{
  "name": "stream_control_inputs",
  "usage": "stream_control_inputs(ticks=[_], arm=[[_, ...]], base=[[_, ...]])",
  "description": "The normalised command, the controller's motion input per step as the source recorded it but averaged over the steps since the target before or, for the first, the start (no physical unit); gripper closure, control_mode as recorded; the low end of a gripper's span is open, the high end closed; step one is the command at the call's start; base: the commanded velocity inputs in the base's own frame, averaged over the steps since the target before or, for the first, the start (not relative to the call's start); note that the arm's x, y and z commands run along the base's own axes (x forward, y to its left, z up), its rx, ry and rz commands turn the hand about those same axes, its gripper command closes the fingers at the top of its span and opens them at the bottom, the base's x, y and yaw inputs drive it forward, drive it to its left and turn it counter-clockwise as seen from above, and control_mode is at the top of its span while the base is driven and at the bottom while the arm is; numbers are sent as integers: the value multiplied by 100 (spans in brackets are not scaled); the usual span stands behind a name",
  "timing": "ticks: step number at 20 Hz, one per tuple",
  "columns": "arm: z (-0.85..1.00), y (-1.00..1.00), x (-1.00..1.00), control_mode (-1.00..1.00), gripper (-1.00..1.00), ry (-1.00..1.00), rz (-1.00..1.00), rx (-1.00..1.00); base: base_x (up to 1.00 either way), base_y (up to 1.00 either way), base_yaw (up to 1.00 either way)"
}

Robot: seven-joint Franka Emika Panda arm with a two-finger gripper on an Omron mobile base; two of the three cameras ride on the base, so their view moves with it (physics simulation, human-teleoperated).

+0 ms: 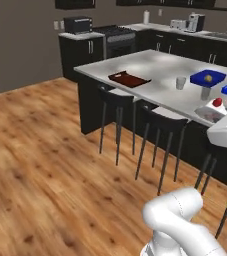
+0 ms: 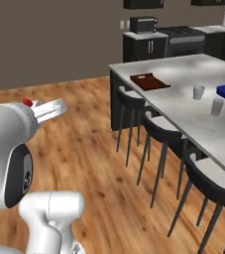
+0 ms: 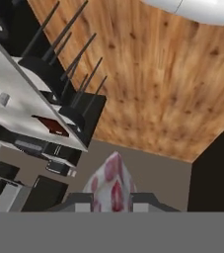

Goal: Take the cakes from the fridge and place them on the empty tray on the dining counter.

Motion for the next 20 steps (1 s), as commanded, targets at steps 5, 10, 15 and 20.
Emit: stream_control_inputs(ticks=[5, 10, 15, 20], arm=[[0, 0, 0, 100, 100, 0, 0, 0], [0, 0, 0, 100, 100, 0, 0, 0], [0, 0, 0, 100, 100, 0, 0, 0], [0, 0, 0, 100, 100, 0, 0, 0]], base=[[100, 53, -22], [100, 50, -22], [100, 34, -28], [100, 24, -37]])
